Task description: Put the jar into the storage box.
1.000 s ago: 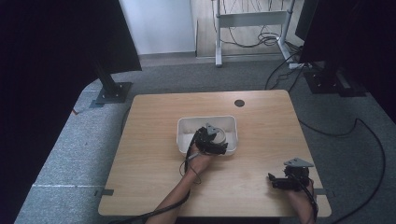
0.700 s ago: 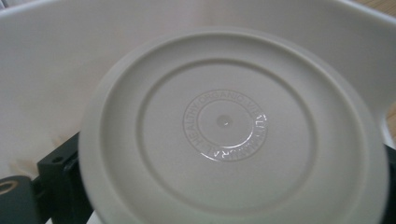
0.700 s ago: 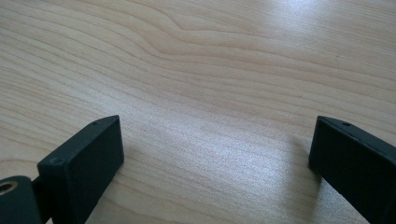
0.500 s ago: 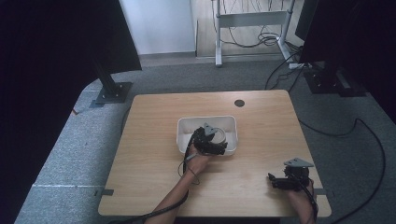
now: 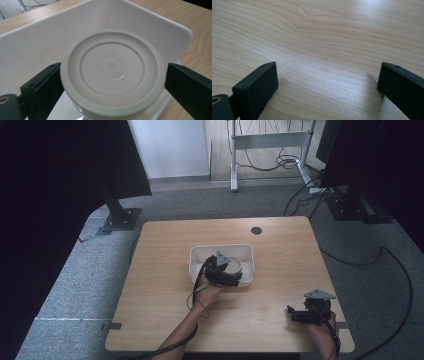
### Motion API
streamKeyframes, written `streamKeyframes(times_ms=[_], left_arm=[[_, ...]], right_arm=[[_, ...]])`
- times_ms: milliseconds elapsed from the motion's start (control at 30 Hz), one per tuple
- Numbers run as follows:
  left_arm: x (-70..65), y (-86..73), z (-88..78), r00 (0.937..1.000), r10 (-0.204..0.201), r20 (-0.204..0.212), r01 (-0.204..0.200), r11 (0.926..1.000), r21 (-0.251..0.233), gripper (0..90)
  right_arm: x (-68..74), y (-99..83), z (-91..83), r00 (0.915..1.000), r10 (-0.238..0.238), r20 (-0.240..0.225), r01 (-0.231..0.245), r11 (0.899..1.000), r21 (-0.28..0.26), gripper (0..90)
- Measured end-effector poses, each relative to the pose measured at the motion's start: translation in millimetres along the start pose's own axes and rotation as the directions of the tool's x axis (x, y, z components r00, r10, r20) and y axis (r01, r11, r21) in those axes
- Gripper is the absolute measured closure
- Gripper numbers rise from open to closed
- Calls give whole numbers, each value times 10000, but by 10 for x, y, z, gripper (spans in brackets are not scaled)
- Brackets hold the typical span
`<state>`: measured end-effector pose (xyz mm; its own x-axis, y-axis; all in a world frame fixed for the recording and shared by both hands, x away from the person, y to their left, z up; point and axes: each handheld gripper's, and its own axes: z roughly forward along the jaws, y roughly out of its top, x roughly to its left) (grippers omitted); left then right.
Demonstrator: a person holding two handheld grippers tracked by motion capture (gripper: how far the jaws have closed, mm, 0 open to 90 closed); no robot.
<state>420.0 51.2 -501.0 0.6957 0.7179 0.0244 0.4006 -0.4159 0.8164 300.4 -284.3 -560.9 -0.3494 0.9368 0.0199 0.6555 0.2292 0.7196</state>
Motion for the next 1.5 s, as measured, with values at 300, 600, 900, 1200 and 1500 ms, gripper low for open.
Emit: streamKeyframes(times_ms=[300,600,900,1200,1500], left_arm=[[35,36,-178,9996,174,225,-164,9989,-443,42],[33,22,-275,9978,305,587,-283,9988,-395,45],[46,-24,-400,9968,377,699,-344,9983,-481,45],[98,-133,-569,9959,484,768,-444,9976,-528,50],[149,-247,-722,9955,542,782,-496,9970,-587,52]], right_arm=[[0,0,0,10000,-5,2,5,10000,-1,27],[1,0,0,10000,-7,6,6,10000,2,27],[1,0,0,10000,-7,8,7,10000,1,27],[1,1,0,10000,-13,11,13,10000,3,27],[2,0,1,10000,-10,17,10,10000,-4,28]])
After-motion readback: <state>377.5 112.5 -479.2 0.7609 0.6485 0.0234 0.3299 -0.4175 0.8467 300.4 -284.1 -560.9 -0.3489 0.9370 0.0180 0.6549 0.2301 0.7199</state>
